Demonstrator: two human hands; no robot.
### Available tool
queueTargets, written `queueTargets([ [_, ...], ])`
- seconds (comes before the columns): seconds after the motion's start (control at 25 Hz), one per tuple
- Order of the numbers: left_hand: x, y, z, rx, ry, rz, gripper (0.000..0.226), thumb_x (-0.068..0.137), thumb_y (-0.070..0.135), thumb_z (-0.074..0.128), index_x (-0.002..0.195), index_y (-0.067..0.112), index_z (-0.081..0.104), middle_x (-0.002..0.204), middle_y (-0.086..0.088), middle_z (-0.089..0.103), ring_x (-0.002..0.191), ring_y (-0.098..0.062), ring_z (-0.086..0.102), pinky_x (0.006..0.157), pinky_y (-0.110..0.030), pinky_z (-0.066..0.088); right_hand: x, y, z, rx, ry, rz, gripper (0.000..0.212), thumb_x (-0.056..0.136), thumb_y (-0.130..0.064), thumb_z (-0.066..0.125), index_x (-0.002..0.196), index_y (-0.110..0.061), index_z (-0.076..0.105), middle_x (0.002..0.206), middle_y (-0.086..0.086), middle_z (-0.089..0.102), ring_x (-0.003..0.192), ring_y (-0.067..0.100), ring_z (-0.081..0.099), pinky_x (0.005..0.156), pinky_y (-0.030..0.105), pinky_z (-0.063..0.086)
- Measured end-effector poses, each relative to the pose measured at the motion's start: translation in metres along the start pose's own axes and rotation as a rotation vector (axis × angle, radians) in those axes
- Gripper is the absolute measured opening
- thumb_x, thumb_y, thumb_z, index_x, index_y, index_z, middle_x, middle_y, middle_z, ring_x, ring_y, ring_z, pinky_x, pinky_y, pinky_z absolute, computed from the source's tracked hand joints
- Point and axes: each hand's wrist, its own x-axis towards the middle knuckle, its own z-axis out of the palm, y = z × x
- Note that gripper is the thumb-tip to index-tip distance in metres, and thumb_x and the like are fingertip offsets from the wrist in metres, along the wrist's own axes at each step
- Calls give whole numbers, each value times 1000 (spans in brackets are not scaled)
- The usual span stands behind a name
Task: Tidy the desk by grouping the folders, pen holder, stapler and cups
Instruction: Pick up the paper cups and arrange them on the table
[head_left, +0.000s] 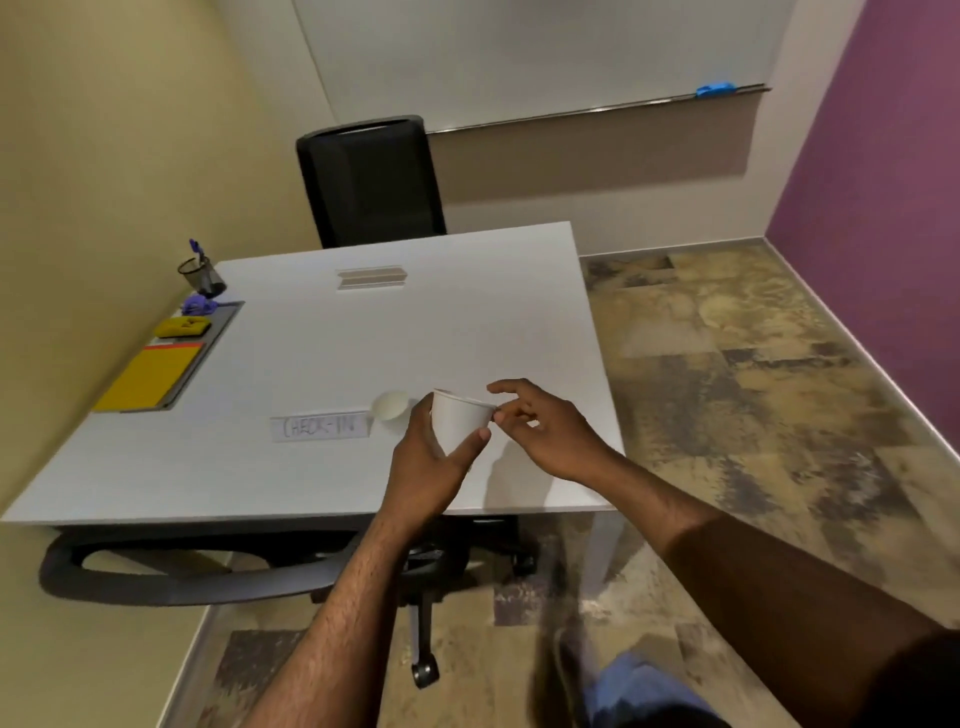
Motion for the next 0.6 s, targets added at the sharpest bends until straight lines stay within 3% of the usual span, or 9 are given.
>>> queueTargets([
  [0.12, 6, 19, 41, -46, -79, 5, 64, 80, 52, 69, 135, 31, 43, 122, 12, 59, 101, -2, 59, 75, -20, 51, -17, 17, -43, 20, 38, 4, 26, 95, -32, 53, 120, -37, 57, 109, -11, 69, 101, 2, 60, 82, 16, 43],
  [0.36, 28, 60, 156, -126, -200, -38, 52, 81, 50, 69, 126, 35, 48, 113, 17, 62, 100, 0, 60, 85, -29, 56, -18, 80, -148, 1, 76, 63, 15, 92, -32, 57, 102, -28, 68, 100, -13, 71, 95, 3, 64, 82, 23, 49],
  [0.6, 76, 105, 294, -134, -271, -81, 50, 79, 51, 72, 122, 37, 50, 115, 13, 64, 103, -5, 62, 83, -30, 57, -1, 159, -275, -106, 54, 140, 16, 92, -33, 58, 101, -27, 68, 93, -9, 68, 89, 9, 63, 71, 21, 45],
])
